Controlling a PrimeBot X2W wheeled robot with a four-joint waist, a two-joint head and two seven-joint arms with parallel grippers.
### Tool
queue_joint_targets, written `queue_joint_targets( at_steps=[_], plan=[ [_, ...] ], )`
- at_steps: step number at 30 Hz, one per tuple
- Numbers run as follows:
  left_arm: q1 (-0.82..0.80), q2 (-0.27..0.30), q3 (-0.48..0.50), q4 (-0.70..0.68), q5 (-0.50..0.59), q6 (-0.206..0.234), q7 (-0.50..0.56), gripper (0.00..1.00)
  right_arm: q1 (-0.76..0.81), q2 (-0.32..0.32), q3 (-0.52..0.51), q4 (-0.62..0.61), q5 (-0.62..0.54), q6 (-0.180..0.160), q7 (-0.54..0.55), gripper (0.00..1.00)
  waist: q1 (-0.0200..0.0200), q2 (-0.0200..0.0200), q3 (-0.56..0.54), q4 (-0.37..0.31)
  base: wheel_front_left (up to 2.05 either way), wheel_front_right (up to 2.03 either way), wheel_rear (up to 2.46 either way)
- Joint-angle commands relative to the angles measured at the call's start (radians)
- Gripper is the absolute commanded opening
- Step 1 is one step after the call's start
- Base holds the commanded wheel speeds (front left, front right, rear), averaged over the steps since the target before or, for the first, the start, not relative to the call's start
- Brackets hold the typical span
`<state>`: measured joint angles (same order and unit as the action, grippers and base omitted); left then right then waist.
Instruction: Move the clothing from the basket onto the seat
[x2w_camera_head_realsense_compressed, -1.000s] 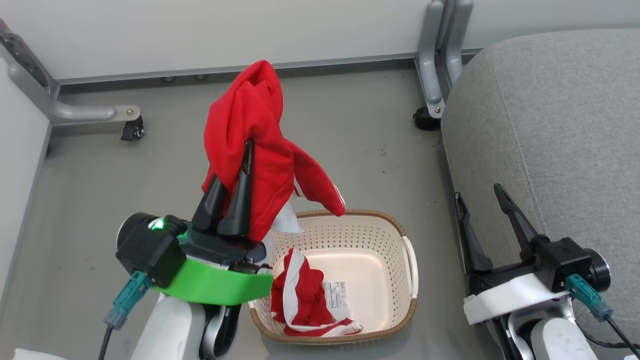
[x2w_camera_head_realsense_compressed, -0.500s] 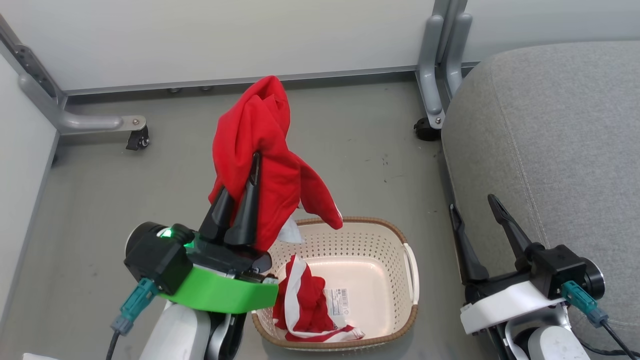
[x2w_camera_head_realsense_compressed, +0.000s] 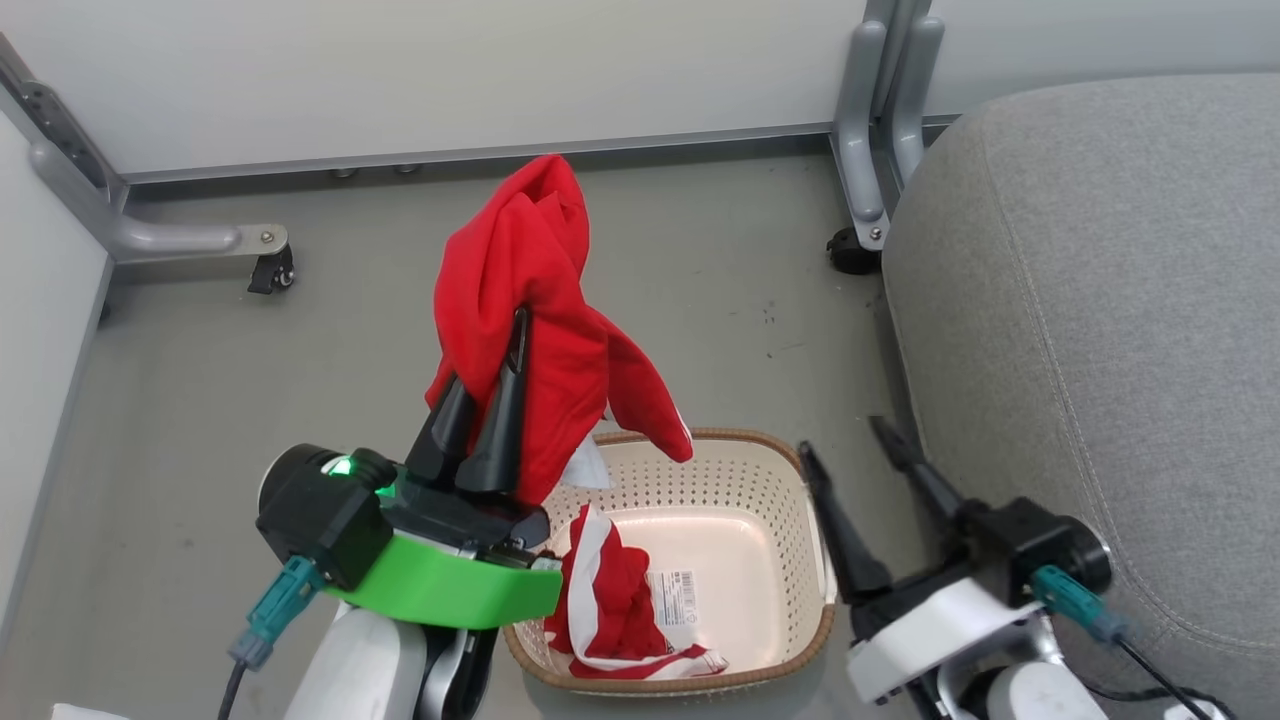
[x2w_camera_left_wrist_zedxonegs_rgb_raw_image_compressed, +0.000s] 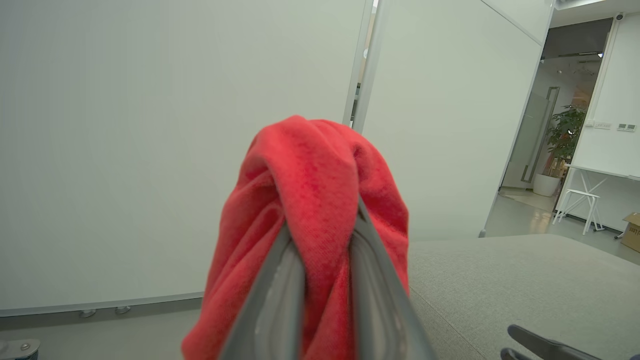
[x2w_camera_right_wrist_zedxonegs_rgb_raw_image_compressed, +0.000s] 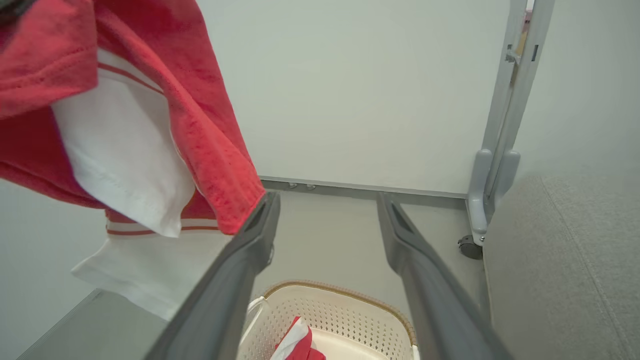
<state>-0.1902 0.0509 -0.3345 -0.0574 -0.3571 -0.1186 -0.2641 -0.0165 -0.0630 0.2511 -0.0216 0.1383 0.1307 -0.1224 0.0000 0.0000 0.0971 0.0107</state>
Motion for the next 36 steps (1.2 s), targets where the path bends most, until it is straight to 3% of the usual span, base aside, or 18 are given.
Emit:
queue_joint_targets(
  at_steps=[1, 11, 20, 36],
  plan=[
    [-0.007, 0.000, -0.002, 0.001, -0.002, -0.001, 0.000, 0.00, -0.023, -0.011, 0.032, 0.004, 0.025, 0.000, 0.010, 1.00, 0.0000, 0.0000, 0.005, 0.001, 0.00, 0.00, 0.00],
    [-0.036, 0.000, -0.012, -0.004, -0.008, 0.006, 0.000, 0.00, -0.182, -0.067, 0.331, 0.075, 0.129, 0.000, 0.036, 1.00, 0.0000, 0.0000, 0.038, 0.018, 0.00, 0.00, 0.00],
    [-0.053, 0.001, -0.025, -0.002, -0.012, 0.009, 0.000, 0.00, -0.358, -0.051, 0.517, 0.203, 0.172, 0.000, -0.006, 1.00, 0.0000, 0.0000, 0.058, 0.039, 0.00, 0.00, 0.00],
    [-0.068, 0.000, -0.046, 0.005, -0.026, 0.012, 0.000, 0.00, -0.531, 0.004, 0.601, 0.377, 0.211, 0.000, -0.086, 1.00, 0.0000, 0.0000, 0.072, 0.065, 0.00, 0.00, 0.00]
  ],
)
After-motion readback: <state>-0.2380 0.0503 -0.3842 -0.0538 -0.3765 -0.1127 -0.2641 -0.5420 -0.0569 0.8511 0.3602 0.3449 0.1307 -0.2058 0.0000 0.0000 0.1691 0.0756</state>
